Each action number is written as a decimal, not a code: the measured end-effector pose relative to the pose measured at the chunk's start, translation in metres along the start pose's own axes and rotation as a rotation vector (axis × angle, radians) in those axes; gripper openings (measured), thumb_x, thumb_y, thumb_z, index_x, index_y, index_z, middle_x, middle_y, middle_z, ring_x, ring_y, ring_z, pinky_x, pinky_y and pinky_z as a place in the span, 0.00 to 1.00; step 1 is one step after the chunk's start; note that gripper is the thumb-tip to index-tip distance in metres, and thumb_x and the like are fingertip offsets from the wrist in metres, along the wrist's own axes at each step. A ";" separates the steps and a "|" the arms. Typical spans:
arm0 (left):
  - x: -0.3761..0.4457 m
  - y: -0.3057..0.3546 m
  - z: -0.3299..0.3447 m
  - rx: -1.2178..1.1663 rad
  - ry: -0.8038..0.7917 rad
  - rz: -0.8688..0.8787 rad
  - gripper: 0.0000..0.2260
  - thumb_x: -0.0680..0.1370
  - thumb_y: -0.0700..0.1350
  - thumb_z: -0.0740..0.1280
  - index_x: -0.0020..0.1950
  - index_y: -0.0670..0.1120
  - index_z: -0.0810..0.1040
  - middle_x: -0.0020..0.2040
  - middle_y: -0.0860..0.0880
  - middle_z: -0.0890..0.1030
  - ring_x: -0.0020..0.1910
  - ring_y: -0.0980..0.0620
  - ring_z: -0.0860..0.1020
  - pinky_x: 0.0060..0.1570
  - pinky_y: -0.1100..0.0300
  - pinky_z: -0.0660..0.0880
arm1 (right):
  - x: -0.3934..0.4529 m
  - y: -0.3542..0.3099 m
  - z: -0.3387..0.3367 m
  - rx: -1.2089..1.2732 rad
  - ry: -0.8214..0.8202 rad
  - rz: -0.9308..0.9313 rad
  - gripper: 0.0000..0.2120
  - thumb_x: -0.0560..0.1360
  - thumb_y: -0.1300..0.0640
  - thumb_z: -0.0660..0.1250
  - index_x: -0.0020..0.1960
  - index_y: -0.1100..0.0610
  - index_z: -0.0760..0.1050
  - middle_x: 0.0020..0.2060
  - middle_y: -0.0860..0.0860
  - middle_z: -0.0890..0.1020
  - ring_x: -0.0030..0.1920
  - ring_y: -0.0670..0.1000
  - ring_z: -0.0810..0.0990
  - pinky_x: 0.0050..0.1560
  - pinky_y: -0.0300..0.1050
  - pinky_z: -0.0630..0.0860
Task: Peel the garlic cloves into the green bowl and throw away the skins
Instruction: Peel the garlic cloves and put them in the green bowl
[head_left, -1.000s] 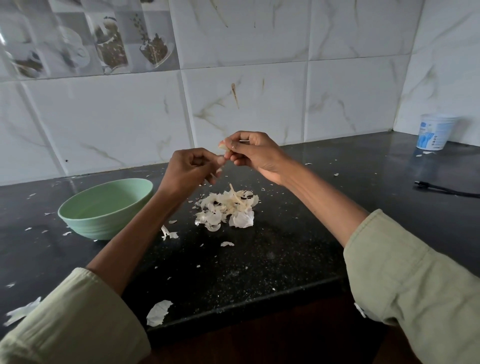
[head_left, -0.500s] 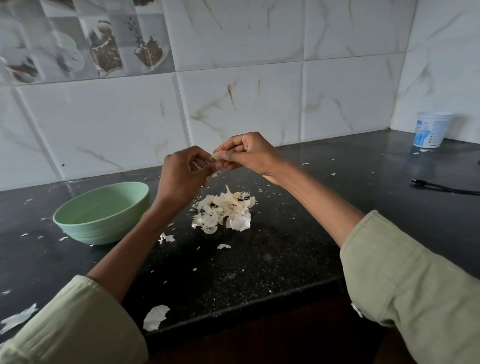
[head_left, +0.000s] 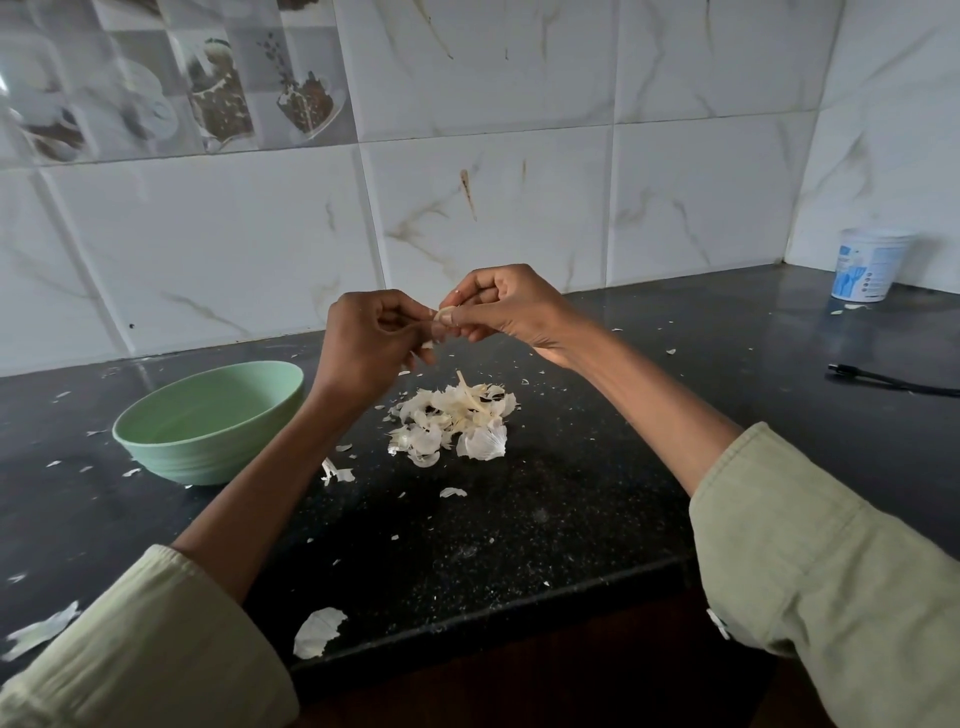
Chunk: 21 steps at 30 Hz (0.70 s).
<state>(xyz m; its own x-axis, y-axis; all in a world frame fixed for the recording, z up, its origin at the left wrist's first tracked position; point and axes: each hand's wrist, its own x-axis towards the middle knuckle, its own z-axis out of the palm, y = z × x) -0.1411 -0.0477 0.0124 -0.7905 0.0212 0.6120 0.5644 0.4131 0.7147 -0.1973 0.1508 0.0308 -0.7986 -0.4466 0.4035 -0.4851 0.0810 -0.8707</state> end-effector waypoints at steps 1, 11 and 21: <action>0.000 0.000 -0.001 -0.021 -0.007 -0.001 0.04 0.77 0.39 0.76 0.48 0.38 0.85 0.39 0.44 0.87 0.34 0.44 0.85 0.33 0.58 0.81 | 0.000 -0.001 -0.001 0.032 -0.012 0.005 0.12 0.74 0.64 0.77 0.55 0.67 0.81 0.42 0.60 0.87 0.41 0.51 0.84 0.44 0.40 0.82; 0.003 -0.004 -0.005 -0.125 -0.016 -0.026 0.08 0.78 0.41 0.75 0.50 0.37 0.83 0.41 0.39 0.86 0.36 0.47 0.84 0.36 0.63 0.79 | -0.003 -0.004 -0.006 0.206 -0.128 0.044 0.10 0.79 0.62 0.72 0.57 0.67 0.81 0.49 0.63 0.86 0.43 0.51 0.84 0.47 0.40 0.82; 0.005 -0.008 -0.004 -0.063 0.004 -0.063 0.10 0.78 0.46 0.77 0.50 0.39 0.83 0.40 0.43 0.87 0.35 0.46 0.85 0.34 0.62 0.78 | 0.000 -0.002 -0.006 0.167 -0.125 0.083 0.14 0.83 0.61 0.67 0.65 0.67 0.79 0.51 0.63 0.86 0.45 0.50 0.84 0.48 0.41 0.82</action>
<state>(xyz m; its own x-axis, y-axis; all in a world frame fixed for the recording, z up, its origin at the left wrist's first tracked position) -0.1488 -0.0546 0.0111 -0.8240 -0.0071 0.5665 0.5274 0.3555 0.7716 -0.1983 0.1564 0.0341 -0.7782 -0.5520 0.2994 -0.3452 -0.0221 -0.9383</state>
